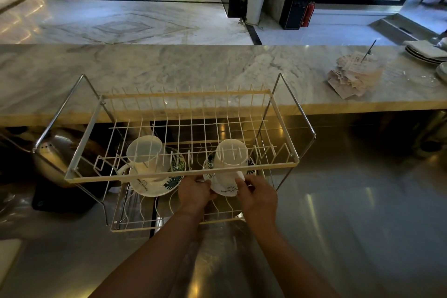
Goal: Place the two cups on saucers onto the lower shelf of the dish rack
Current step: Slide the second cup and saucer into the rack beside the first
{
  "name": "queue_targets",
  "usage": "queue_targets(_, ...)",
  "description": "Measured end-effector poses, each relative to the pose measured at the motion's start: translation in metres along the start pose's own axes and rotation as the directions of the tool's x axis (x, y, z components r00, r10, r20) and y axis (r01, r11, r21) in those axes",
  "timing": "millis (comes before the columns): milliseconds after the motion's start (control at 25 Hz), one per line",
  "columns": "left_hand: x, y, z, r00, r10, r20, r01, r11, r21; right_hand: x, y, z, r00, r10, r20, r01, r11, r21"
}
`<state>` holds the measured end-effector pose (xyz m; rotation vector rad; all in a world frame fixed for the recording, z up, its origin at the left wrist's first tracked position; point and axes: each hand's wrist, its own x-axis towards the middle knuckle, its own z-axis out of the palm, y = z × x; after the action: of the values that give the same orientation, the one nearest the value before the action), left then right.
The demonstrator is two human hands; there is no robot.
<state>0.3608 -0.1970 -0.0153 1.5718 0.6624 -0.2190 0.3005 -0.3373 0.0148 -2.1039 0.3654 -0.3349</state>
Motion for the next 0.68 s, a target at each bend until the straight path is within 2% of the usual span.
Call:
queue_targets(440, 0.0, -0.001, -0.002, 1.0, -0.007, 0.021, 0.008, 0.999, -0.041, 0.001, 0.001, 0.009, 0.992, 0.112, 0.056, -0.116, 0.99, 0.083)
queue_targets(680, -0.006, -0.011, 0.004, 0.998, -0.045, 0.041, 0.048, 0.995, -0.083, 0.001, -0.005, 0.004, 0.994, 0.087, 0.065, -0.09, 0.995, 0.042)
